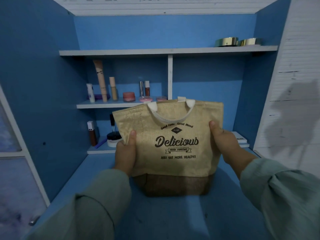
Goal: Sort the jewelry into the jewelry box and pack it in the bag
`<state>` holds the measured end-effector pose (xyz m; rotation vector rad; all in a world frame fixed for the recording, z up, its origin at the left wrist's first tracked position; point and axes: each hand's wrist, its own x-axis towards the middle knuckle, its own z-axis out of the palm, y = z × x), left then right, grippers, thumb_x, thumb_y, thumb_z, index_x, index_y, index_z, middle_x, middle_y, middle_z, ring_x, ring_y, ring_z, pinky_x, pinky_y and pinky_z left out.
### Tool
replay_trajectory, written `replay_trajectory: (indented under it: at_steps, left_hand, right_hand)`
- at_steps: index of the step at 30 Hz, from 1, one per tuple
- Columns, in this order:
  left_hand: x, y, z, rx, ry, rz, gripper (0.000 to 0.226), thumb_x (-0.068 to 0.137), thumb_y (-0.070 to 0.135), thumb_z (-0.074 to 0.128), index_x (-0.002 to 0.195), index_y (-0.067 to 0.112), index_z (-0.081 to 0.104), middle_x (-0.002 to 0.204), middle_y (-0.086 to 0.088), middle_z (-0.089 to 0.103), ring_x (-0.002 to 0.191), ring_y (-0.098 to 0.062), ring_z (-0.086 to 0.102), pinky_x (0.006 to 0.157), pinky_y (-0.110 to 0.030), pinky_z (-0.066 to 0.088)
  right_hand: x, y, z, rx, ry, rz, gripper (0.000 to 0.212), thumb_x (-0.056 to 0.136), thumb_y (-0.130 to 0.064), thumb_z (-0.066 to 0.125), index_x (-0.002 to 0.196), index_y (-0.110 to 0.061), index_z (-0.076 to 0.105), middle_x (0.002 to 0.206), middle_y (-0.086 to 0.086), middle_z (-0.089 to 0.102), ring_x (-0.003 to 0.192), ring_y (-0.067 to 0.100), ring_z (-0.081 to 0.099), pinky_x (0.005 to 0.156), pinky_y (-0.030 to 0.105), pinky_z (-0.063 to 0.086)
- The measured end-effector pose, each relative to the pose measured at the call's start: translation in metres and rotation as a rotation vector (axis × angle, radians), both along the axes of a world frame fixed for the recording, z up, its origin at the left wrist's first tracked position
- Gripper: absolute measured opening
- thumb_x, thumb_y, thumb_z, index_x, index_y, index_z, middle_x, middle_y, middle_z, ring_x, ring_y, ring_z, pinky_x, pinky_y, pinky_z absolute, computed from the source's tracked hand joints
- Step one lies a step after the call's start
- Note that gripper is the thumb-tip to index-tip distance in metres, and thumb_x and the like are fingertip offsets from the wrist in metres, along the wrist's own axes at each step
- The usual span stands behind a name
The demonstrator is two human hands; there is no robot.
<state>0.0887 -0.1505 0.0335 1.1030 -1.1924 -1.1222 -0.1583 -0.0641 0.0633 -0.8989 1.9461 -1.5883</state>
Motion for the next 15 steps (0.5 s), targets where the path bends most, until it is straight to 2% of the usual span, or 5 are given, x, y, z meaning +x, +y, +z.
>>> replay_trajectory:
  at_steps: [2, 6, 9, 12, 15]
  left_hand:
    - [0.000, 0.002, 0.002, -0.009, 0.028, -0.010, 0.062, 0.092, 0.051, 0.044, 0.136, 0.009, 0.035, 0.124, -0.004, 0.047, 0.109, -0.017, 0.043, 0.092, -0.029, 0.030]
    - [-0.002, 0.011, 0.007, -0.027, 0.059, -0.010, 0.061, 0.094, 0.044, 0.044, 0.142, 0.010, 0.026, 0.127, -0.003, 0.042, 0.124, -0.021, 0.039, 0.099, -0.030, 0.028]
    - [-0.002, 0.011, 0.007, -0.066, 0.065, 0.014, 0.054, 0.095, 0.038, 0.047, 0.139, 0.010, 0.032, 0.124, -0.001, 0.045, 0.110, -0.013, 0.042, 0.092, -0.026, 0.029]
    - [0.002, 0.008, 0.004, -0.068, 0.012, 0.053, 0.063, 0.092, 0.042, 0.050, 0.141, 0.008, 0.031, 0.134, -0.004, 0.046, 0.122, -0.022, 0.043, 0.098, -0.032, 0.032]
    - [0.009, 0.009, 0.003, -0.037, -0.032, 0.092, 0.075, 0.088, 0.052, 0.052, 0.145, 0.012, 0.026, 0.144, -0.011, 0.037, 0.129, -0.029, 0.039, 0.106, -0.040, 0.030]
  right_hand:
    - [-0.001, 0.004, 0.000, -0.031, -0.010, 0.014, 0.075, 0.086, -0.062, 0.041, 0.132, -0.003, 0.042, 0.135, 0.015, 0.047, 0.122, 0.032, 0.045, 0.100, 0.042, 0.036]
    - [0.001, 0.012, 0.003, -0.065, 0.002, 0.040, 0.070, 0.088, -0.057, 0.042, 0.137, -0.007, 0.034, 0.139, 0.012, 0.042, 0.125, 0.031, 0.042, 0.100, 0.042, 0.036]
    - [0.003, 0.017, 0.007, -0.072, 0.008, 0.066, 0.071, 0.088, -0.056, 0.043, 0.139, -0.009, 0.028, 0.143, 0.011, 0.038, 0.128, 0.031, 0.039, 0.104, 0.044, 0.034]
    - [0.006, 0.024, 0.011, -0.063, 0.016, 0.079, 0.073, 0.088, -0.054, 0.045, 0.141, -0.008, 0.024, 0.144, 0.012, 0.036, 0.129, 0.031, 0.038, 0.105, 0.045, 0.034]
    - [0.010, 0.031, 0.017, -0.073, 0.008, 0.063, 0.075, 0.088, -0.051, 0.048, 0.143, -0.009, 0.020, 0.145, 0.011, 0.035, 0.130, 0.030, 0.038, 0.104, 0.043, 0.034]
